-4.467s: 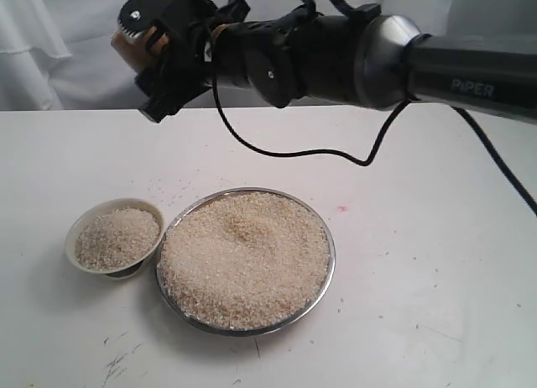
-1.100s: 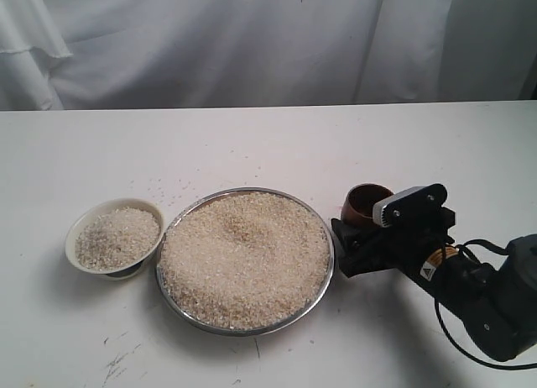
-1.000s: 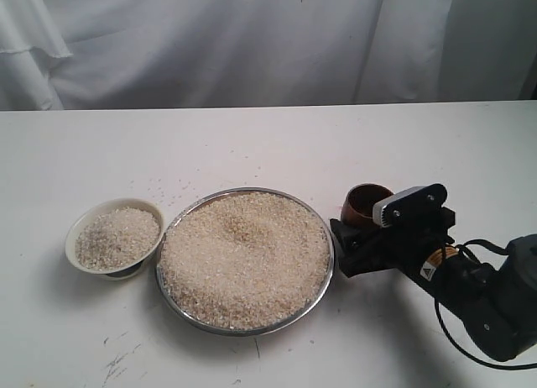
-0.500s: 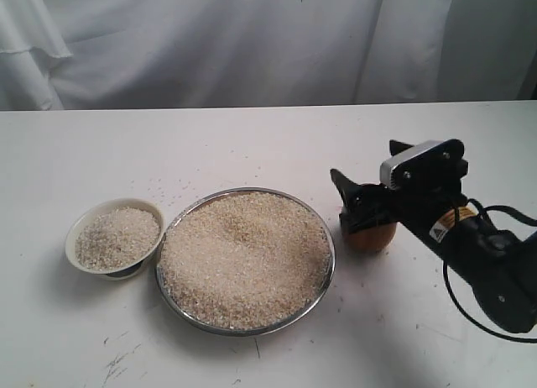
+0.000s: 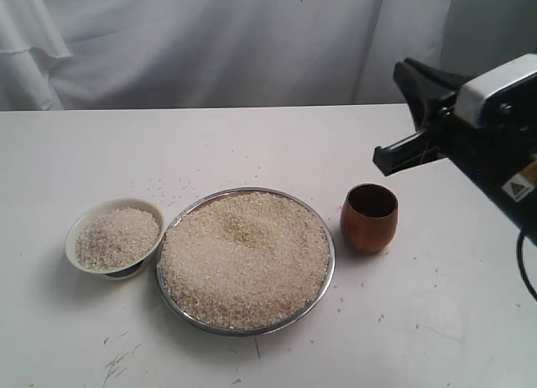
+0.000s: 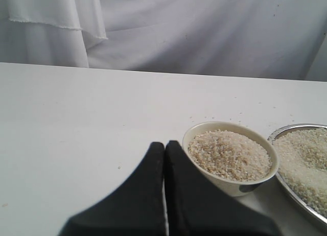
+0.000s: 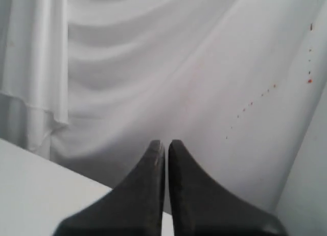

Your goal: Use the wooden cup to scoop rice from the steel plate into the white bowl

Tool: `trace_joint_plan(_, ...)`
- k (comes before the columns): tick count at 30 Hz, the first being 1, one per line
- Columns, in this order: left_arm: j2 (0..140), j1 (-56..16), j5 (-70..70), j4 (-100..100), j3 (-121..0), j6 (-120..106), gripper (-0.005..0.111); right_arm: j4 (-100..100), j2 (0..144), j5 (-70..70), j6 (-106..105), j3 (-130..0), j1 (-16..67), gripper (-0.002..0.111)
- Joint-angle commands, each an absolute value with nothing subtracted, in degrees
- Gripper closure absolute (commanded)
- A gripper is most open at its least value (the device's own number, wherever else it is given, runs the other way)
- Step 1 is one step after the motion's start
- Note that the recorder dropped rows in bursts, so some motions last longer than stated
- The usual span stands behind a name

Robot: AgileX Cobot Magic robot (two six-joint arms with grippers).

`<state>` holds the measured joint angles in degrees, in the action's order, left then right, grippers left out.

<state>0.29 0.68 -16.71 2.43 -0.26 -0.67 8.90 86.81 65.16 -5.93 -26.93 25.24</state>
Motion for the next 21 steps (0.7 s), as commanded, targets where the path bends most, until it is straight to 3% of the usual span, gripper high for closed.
trace_joint_plan(1,0.0,0.6,-16.3,2.5,0.0,-0.5,0.107,9.5,79.6,62.0,1.1,-24.9,25.0,0.108)
trace_joint_plan(14,0.0,0.6,-16.3,2.5,0.0,-0.5,0.107,-6.2,68.3,51.8,-8.1,-24.9,25.3,0.108)
trace_joint_plan(21,0.0,0.6,-16.3,2.5,0.0,-0.5,0.107,-10.3,52.2,24.3,-15.1,-24.9,23.0,0.108)
